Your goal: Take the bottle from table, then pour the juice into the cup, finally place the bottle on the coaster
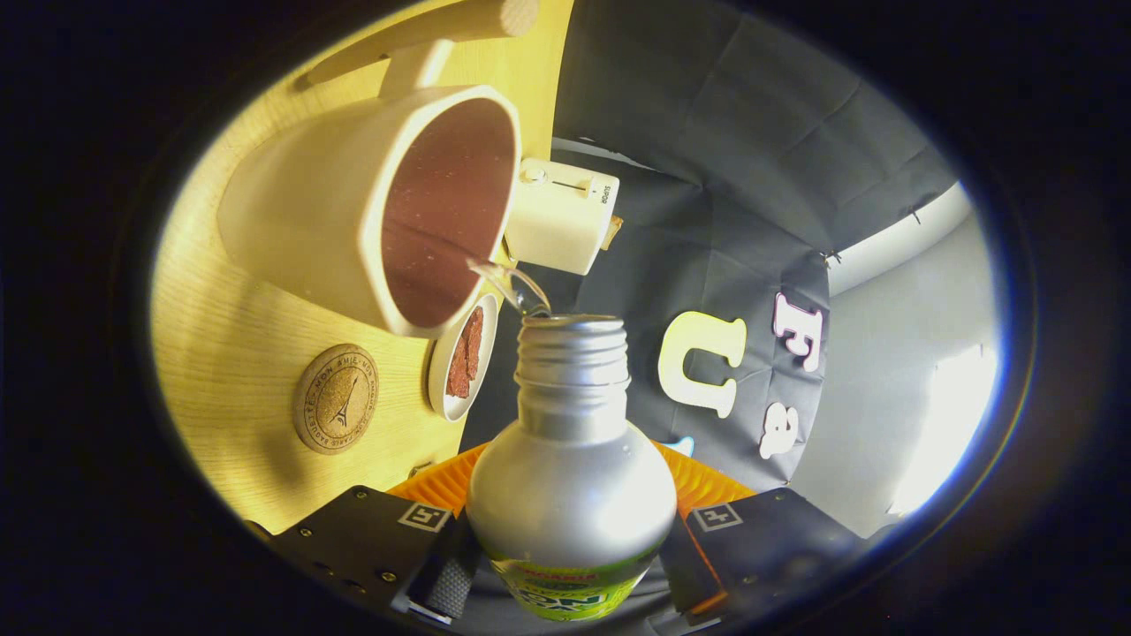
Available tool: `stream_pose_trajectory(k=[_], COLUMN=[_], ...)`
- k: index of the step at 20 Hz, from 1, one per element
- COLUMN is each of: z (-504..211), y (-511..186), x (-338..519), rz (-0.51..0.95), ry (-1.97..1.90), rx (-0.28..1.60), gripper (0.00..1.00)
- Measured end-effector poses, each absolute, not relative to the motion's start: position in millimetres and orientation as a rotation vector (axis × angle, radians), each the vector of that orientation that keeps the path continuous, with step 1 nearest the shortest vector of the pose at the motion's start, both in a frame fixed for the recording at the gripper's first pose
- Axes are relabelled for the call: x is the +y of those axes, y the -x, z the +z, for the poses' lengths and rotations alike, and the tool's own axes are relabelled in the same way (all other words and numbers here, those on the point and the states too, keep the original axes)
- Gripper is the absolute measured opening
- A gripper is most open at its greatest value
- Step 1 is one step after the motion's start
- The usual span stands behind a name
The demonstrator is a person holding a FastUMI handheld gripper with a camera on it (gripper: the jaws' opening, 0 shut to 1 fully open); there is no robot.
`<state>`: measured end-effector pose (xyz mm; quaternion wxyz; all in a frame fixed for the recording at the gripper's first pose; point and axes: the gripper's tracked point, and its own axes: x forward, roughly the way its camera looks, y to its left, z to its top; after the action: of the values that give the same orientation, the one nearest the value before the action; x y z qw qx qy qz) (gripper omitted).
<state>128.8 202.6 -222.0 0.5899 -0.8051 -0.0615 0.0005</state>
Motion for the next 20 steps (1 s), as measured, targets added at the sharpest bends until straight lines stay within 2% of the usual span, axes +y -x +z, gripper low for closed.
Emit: stream_pose_trajectory(k=[20], z=[-223.1], y=[-126.1], x=[206.8], rz=[0.001], ry=[1.945], rx=[-0.135], gripper=[0.83])
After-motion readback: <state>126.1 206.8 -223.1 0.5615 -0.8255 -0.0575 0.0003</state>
